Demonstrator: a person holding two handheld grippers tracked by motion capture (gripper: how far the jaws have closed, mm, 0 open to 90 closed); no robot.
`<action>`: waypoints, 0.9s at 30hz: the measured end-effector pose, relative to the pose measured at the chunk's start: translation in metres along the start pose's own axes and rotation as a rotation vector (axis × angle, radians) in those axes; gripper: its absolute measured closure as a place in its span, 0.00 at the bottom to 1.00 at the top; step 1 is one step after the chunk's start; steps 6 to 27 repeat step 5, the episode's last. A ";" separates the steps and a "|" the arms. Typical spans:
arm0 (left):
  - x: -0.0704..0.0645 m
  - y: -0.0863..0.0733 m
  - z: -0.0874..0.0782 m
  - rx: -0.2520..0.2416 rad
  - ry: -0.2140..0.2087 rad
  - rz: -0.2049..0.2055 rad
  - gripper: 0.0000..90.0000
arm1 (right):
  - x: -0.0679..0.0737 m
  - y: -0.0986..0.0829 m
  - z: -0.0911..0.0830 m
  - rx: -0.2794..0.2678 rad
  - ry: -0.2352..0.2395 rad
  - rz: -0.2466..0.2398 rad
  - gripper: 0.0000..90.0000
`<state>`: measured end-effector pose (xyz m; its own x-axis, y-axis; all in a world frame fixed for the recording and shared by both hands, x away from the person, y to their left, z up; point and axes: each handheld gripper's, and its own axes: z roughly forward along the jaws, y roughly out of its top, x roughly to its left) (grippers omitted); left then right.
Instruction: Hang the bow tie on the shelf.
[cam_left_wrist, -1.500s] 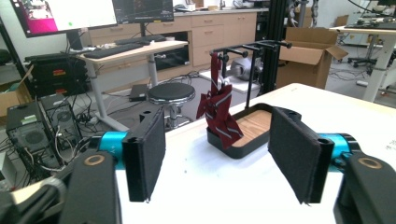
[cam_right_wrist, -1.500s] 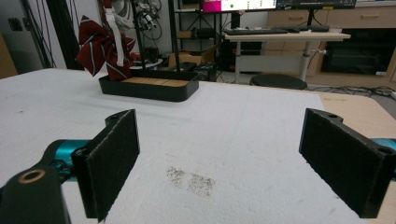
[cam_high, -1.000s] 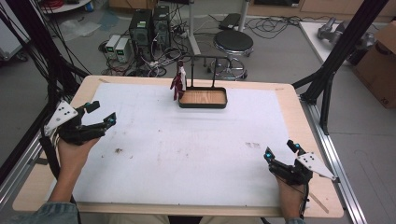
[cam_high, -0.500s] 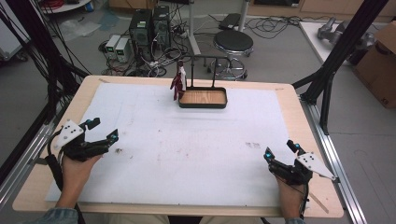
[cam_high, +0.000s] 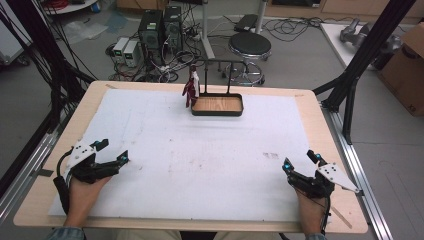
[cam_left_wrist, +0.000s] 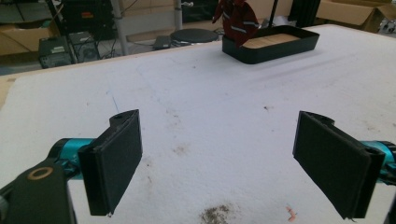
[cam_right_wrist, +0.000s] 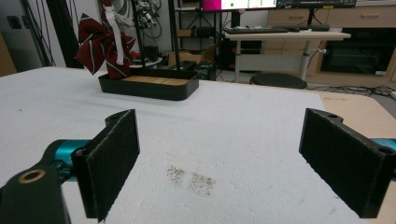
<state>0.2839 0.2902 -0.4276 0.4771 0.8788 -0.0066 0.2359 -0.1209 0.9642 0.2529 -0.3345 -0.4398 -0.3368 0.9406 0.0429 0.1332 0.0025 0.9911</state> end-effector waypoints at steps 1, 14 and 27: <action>0.000 0.000 0.000 0.000 0.000 0.000 0.18 | 0.000 0.000 0.000 0.000 0.000 0.000 0.12; 0.001 -0.002 0.001 0.013 0.003 -0.003 0.18 | 0.000 0.000 0.000 -0.001 0.000 0.001 0.12; 0.001 -0.002 0.001 0.013 0.003 -0.003 0.18 | 0.000 0.000 0.000 -0.001 0.000 0.001 0.12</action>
